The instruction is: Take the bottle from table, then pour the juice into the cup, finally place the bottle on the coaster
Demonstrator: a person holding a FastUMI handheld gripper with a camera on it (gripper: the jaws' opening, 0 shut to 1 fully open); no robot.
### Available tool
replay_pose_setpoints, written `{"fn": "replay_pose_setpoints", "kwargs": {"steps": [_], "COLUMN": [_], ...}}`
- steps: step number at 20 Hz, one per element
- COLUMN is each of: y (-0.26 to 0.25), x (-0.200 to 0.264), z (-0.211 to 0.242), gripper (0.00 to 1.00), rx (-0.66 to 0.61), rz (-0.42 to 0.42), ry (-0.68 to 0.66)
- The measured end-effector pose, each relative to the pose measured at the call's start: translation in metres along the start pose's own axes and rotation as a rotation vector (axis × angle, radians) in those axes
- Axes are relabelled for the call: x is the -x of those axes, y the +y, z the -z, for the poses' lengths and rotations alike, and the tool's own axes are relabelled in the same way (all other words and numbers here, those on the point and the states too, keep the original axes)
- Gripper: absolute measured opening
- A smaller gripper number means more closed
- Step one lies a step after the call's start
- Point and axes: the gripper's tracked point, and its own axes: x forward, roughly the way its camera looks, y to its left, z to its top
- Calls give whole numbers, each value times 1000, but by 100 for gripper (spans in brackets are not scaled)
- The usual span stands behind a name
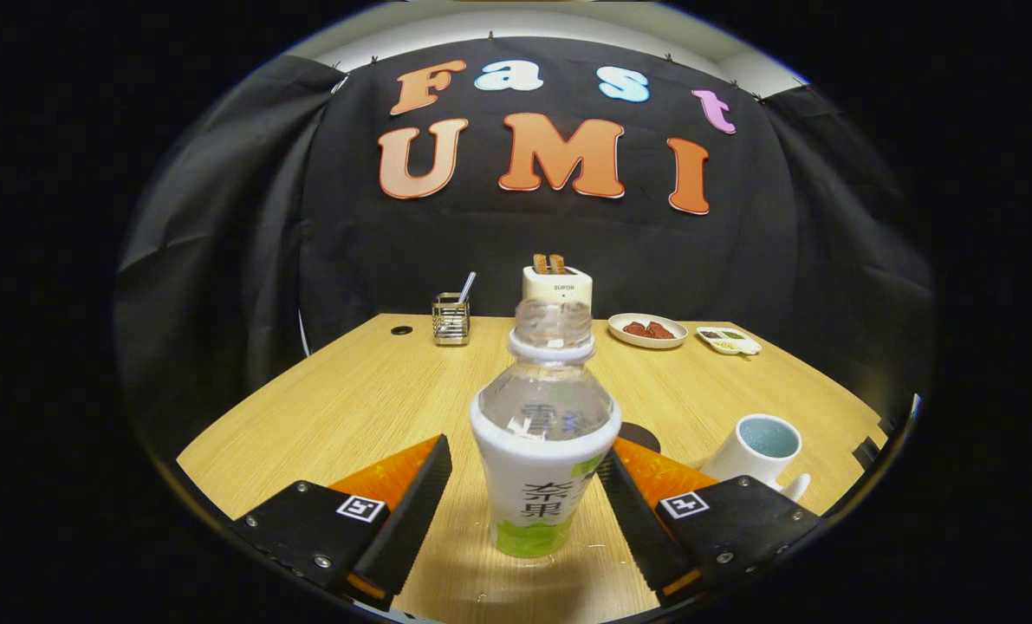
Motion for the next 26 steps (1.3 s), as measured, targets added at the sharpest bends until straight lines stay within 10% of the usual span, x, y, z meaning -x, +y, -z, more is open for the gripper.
{"fn": "replay_pose_setpoints", "kwargs": {"steps": [6, 9, 13, 26], "y": [-4, -16, -22, -31], "x": [-13, -15, -12, 2], "z": [23, 25, 27, -38], "gripper": [98, 65, 51, 51], "rx": [-3, -42, -36, -470], "rz": [10, 45, 55, -58], "ry": [44, 46, 72, -23]}}
